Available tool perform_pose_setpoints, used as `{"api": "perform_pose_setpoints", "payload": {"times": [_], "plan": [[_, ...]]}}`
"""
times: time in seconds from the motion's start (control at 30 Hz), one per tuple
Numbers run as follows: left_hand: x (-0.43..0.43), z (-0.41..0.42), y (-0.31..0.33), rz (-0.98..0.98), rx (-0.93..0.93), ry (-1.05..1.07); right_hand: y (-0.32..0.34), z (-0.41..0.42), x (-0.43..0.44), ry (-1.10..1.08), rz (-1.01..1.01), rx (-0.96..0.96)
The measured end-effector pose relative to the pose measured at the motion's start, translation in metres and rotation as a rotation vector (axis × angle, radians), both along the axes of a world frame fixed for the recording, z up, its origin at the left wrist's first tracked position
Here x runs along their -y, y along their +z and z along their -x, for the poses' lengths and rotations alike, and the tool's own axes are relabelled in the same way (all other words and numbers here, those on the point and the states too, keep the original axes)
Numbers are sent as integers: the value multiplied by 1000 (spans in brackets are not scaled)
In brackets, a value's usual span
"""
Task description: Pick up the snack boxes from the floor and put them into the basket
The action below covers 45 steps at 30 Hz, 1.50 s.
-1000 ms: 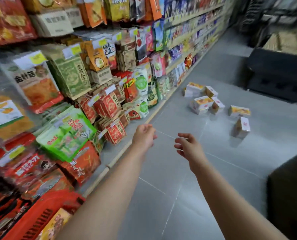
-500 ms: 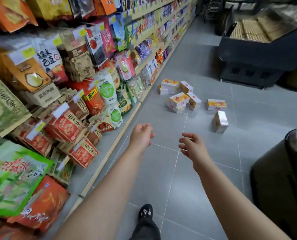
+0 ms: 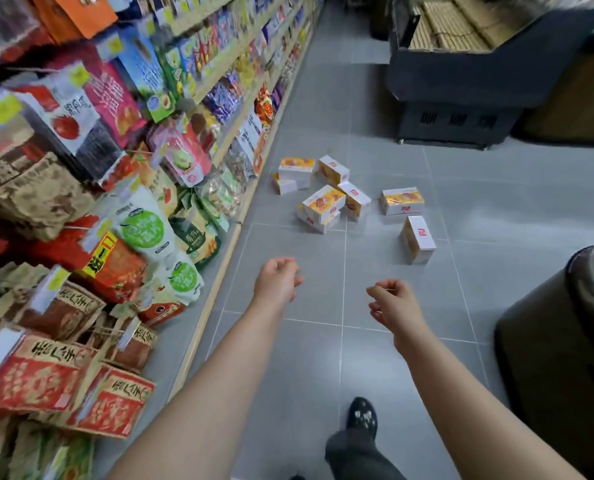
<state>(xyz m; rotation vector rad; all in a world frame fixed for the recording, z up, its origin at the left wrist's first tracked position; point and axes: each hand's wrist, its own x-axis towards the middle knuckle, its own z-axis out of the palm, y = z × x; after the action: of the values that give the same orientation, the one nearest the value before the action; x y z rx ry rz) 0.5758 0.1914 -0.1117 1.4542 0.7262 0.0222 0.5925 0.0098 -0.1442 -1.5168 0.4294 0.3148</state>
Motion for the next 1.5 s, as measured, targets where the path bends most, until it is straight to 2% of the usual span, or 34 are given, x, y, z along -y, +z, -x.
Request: {"api": "perform_pose_setpoints", "payload": {"times": [0.43,0.6,0.73,1.1,1.5], "plan": [[60,-246,-28,61,-64,-42,-19,-247,53,39,101,-38],[75,-321,-40,82,-118,-77,-32,-310,64,14,111,-97],[80,-400,-57,75,-181,-144,-55,-373,71,-32,122,-162],[100,-612,-102,-4,-296,-409,-114,-532,89,-337,116,-321],[187,-777,-188,-83,-460,-644,-199,-669,178,-420,161,-533]]}}
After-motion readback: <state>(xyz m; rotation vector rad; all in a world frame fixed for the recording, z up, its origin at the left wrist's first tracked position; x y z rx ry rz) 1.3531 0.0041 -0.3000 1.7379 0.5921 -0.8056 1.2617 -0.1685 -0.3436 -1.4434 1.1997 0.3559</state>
